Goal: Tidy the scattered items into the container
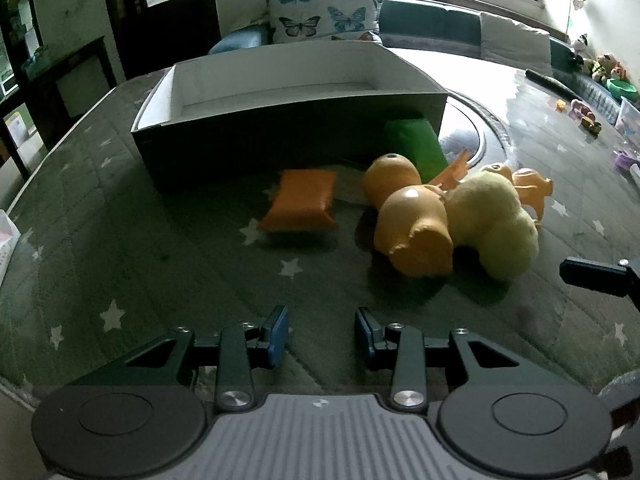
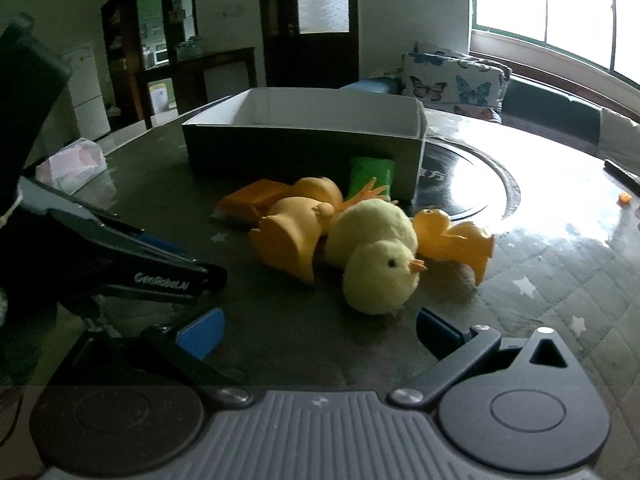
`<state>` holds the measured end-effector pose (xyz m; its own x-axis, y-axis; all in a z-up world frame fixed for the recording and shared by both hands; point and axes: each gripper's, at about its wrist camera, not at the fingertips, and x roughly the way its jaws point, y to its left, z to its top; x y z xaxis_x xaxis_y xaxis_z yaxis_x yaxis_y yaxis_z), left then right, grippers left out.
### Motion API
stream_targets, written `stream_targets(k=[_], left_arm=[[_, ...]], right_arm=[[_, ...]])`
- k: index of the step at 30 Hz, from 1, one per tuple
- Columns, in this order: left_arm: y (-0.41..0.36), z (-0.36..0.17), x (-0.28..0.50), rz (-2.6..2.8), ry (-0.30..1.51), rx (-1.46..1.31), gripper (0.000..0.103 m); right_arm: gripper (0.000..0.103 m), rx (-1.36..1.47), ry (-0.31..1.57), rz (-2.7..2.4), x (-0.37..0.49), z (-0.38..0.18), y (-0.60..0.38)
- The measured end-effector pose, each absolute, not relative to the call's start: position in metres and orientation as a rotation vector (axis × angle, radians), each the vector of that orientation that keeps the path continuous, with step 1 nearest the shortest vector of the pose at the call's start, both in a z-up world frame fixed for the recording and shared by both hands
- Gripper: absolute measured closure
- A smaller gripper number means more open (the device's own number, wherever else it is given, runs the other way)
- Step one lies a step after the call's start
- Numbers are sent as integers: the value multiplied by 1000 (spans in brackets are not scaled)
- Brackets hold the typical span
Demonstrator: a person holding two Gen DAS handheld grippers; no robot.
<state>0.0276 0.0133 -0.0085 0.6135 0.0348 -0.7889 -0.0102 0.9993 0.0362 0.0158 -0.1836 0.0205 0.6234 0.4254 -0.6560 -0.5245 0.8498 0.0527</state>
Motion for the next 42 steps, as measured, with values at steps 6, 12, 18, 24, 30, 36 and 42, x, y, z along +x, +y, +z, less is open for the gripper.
stream_targets(k=[6,12,18,24,30,36,42], left_arm=[[19,-5,31,29,901,23,64],[29,2,37,36,891,7,64],[36,12,44,44,869,0,64],[37,17,51,46,860,-1,64],[37,21,60,41,854,6,64],[37,26,68,16,851,-6,64],[29,36,79,-44,840,-16,64]], right_arm=[[0,-154,708,599,16,22,-176],[1,-159,698,659,22,24,-168],[1,-171,698,689,32,22,-161],[1,-175,690,725,29,23,-157],[1,-187,703,708,40,16,-155],[1,-166,712,625,55,14,-170],[7,-111,719,652,61,19,-174]])
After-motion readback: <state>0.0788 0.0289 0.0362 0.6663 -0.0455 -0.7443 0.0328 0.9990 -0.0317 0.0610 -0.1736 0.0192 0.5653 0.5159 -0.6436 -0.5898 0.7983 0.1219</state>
